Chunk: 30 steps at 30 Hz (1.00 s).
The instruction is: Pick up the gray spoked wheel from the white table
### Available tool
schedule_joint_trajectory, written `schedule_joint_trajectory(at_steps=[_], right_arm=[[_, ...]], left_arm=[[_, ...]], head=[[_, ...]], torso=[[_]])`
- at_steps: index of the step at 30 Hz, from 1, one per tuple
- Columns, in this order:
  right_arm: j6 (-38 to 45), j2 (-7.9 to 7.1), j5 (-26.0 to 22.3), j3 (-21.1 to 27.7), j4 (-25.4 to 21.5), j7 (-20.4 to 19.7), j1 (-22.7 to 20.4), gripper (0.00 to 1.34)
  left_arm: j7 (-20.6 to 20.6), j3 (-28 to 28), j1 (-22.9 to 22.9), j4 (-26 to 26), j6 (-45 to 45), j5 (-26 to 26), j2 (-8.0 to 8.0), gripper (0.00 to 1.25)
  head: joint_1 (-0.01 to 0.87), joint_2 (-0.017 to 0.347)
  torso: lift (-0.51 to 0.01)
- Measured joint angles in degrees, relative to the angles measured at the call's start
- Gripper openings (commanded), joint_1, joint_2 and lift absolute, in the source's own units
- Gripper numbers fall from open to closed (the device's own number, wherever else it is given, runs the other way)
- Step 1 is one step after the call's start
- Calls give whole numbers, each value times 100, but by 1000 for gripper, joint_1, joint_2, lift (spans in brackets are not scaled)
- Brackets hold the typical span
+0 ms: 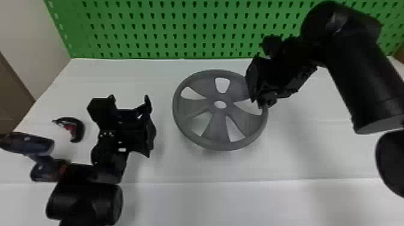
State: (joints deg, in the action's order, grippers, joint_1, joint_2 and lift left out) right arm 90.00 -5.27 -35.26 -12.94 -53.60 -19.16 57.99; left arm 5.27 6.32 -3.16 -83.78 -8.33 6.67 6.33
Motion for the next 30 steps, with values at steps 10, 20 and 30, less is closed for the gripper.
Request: schedule_joint_trajectory(at_steps=[10,20,30], right_arm=[[0,0,2,70,-89,2,-2,296],[0,9,0,85,-90,0,-8,296],[0,-7,224,406,-531,0,-215,275]], left_arm=[[0,-8,0,-7,4,0,0,1037],[0,-7,0,-7,6,0,4,1037],[0,-22,15,-8,4,14,9,1037]], head=[[770,44],[770,44],[770,44]], torso=[[-98],[-98],[-98]])
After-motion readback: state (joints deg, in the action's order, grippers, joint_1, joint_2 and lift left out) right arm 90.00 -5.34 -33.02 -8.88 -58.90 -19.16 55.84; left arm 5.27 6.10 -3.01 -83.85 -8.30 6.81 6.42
